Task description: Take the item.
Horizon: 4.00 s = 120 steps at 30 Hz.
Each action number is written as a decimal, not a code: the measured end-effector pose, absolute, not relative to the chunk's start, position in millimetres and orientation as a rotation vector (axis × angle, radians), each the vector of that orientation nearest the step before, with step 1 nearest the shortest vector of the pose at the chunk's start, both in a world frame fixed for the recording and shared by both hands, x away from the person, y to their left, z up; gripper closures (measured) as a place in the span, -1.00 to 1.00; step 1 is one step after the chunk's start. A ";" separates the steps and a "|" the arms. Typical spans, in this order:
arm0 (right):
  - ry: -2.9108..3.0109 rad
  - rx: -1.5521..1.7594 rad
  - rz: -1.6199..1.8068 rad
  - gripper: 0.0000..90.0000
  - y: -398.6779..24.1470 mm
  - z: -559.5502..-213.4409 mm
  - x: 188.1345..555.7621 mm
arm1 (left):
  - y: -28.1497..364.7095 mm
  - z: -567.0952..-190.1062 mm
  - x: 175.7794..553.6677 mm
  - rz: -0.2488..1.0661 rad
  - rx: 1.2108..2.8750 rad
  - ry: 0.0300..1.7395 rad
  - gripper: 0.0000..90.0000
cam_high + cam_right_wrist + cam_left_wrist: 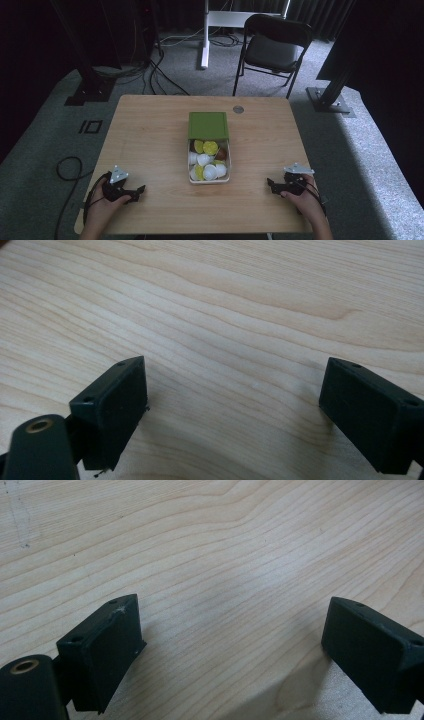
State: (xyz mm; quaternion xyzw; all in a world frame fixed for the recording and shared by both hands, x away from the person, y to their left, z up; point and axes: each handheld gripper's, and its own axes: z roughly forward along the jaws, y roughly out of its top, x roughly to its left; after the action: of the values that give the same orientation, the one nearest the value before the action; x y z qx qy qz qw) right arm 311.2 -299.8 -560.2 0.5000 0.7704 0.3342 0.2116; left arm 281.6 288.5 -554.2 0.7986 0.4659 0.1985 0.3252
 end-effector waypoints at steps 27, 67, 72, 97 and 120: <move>2.131 1.398 0.923 -0.74 -297.6 -560.1 311.8 | 288.5 -554.2 281.7 0.520 2.094 1.221 -0.77; 2.114 1.226 1.129 -0.64 -248.0 -468.8 332.1 | 288.4 -554.3 281.5 0.521 2.093 1.222 -0.77; 2.128 1.177 1.163 -0.64 -237.4 -455.9 334.7 | 288.5 -554.2 281.6 0.520 2.094 1.221 -0.77; 2.253 0.932 1.282 -0.61 -159.9 -427.8 337.4 | 288.3 -554.3 281.5 0.520 2.093 1.222 -0.77; 2.433 0.892 1.247 -0.03 -105.8 -470.6 324.7 | 288.3 -554.3 281.6 0.521 2.092 1.222 -0.77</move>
State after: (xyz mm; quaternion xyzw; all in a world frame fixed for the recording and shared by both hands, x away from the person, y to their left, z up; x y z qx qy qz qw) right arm 324.7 -105.8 -470.6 0.3073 0.8386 0.4299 0.1326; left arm 281.6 288.3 -554.3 0.7982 0.4661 0.1986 0.3259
